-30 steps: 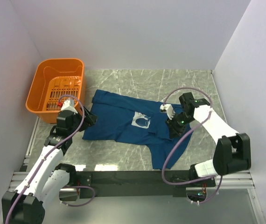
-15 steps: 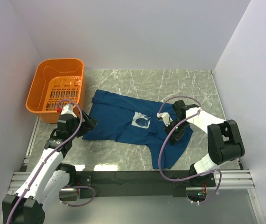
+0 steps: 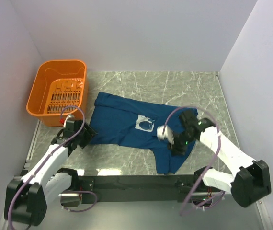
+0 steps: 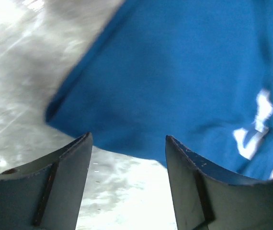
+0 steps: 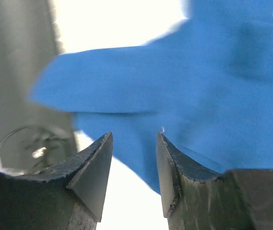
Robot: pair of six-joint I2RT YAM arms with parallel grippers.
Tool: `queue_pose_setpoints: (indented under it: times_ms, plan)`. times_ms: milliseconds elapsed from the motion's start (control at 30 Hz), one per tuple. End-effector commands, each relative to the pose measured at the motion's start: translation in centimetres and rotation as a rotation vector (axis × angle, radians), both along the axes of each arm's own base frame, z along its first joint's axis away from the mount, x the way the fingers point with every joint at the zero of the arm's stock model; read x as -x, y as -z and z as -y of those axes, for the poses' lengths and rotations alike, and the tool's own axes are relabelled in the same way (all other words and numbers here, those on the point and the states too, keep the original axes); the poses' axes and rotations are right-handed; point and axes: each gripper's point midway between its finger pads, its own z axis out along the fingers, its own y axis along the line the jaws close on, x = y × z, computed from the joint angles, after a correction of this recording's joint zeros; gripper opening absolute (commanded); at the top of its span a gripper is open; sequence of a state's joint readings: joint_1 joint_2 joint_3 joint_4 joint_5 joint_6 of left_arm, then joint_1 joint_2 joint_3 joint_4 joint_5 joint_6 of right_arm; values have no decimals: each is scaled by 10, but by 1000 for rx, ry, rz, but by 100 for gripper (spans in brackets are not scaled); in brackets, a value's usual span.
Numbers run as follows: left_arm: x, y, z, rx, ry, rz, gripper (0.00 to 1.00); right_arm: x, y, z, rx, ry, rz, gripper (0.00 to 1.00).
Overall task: Fold and stack the t-shirts
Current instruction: Fold the tshirt
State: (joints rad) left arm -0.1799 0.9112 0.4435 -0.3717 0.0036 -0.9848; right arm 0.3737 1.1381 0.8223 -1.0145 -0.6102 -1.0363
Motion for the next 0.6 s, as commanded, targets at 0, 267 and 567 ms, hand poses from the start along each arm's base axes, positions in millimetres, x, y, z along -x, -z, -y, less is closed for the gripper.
queue_pose_setpoints:
  times_ms: [0,267,567]
  plan:
    - [5,19,-11,-19,-96,-103,67,49,20,-8,-18,-240,-44,49]
    - [17,40,-37,-119,-227,-196,62,51,18,-13,-11,-249,-42,49]
    - [20,41,-48,-175,-267,-219,61,88,4,-9,-55,-411,-106,49]
